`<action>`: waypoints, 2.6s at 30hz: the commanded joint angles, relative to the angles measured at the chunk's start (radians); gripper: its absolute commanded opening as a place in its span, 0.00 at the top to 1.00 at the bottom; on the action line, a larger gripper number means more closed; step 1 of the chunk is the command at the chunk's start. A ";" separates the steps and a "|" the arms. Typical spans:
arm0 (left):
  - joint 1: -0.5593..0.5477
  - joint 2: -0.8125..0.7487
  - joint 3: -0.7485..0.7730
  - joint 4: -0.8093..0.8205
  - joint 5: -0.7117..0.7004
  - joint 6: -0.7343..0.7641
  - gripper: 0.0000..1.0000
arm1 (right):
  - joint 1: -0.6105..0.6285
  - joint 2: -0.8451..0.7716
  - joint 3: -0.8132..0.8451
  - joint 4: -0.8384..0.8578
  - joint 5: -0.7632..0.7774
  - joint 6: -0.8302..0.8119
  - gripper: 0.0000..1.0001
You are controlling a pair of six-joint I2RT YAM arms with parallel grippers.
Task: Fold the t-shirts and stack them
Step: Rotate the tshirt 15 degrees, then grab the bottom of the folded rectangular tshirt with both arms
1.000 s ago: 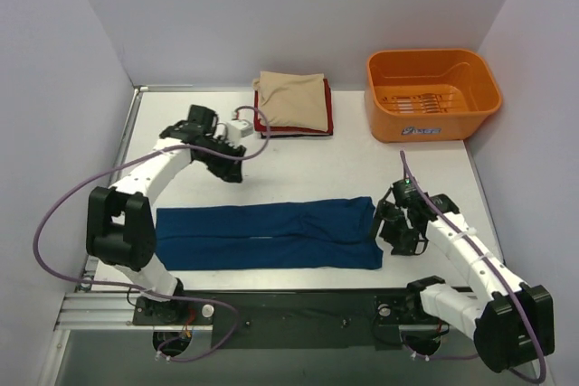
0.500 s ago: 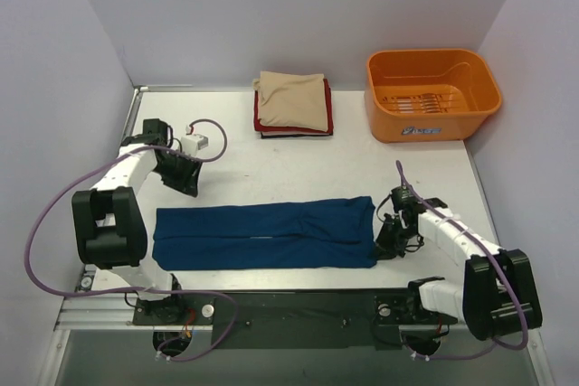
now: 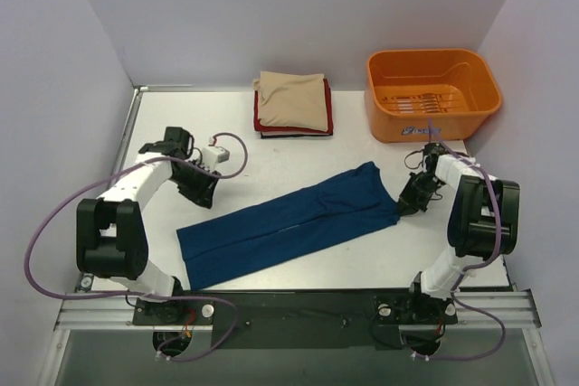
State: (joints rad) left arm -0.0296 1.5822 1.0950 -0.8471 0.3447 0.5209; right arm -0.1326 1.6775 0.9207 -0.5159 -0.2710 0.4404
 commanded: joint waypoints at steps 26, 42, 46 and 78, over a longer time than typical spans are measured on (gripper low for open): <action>-0.141 -0.040 -0.086 -0.047 0.049 -0.059 0.50 | -0.154 -0.195 0.235 -0.162 0.346 -0.020 0.41; -0.138 0.071 -0.095 -0.152 0.159 0.123 0.49 | 1.296 -0.287 0.125 0.301 0.317 -0.297 0.46; -0.136 0.084 -0.084 -0.144 0.149 0.122 0.49 | 1.484 -0.024 0.291 0.300 0.149 -0.433 0.46; -0.178 0.121 -0.083 -0.168 0.070 0.057 1.00 | 1.518 0.375 0.452 0.324 0.136 -0.589 0.63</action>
State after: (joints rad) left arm -0.2039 1.7370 0.9882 -0.9871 0.4446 0.5900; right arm 1.3888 2.0102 1.3422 -0.1192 -0.2474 -0.1326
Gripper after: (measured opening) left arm 0.028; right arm 0.391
